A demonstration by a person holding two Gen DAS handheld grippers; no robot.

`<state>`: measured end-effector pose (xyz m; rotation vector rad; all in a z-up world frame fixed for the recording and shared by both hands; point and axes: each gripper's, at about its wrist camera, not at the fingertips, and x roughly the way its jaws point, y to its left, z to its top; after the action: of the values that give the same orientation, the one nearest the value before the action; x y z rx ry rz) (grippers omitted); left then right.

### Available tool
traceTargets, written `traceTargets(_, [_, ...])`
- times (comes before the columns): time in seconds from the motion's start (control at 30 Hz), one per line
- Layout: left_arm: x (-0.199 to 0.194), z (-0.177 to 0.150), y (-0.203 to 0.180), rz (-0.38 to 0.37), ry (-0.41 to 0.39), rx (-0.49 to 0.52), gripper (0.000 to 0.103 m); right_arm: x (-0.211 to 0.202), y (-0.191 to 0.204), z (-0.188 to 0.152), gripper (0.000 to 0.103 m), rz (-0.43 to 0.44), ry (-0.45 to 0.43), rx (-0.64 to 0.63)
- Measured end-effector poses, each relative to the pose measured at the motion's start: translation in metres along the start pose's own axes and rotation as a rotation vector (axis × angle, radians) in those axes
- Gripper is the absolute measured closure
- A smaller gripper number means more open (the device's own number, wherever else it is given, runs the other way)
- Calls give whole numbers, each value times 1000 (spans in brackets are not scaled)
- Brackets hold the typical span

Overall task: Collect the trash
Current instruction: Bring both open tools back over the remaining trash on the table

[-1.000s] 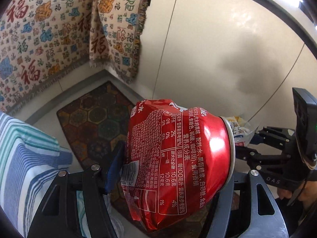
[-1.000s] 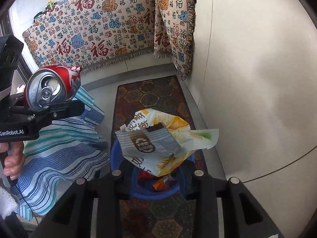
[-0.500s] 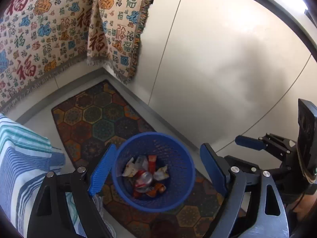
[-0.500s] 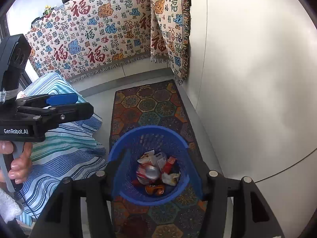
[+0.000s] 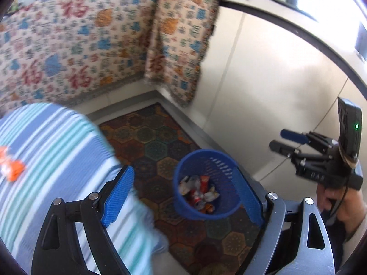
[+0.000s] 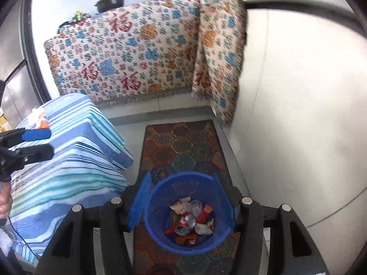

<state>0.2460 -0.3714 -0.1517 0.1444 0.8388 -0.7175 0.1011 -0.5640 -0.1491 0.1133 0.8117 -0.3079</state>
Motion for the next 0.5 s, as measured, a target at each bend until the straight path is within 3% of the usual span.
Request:
traceTargets(0.23, [-84,-46,122,211,-25,-144,9,-12,104,25,42,147,-63,-146])
traceTargets(0.33, [-104,-66,179,328,1,-198,9,-7,159,27,42,225,-34,-219])
traceTargets(0.5, [-118,-102,262,451,47,-287,9,13,254,16,42,340,41,-337])
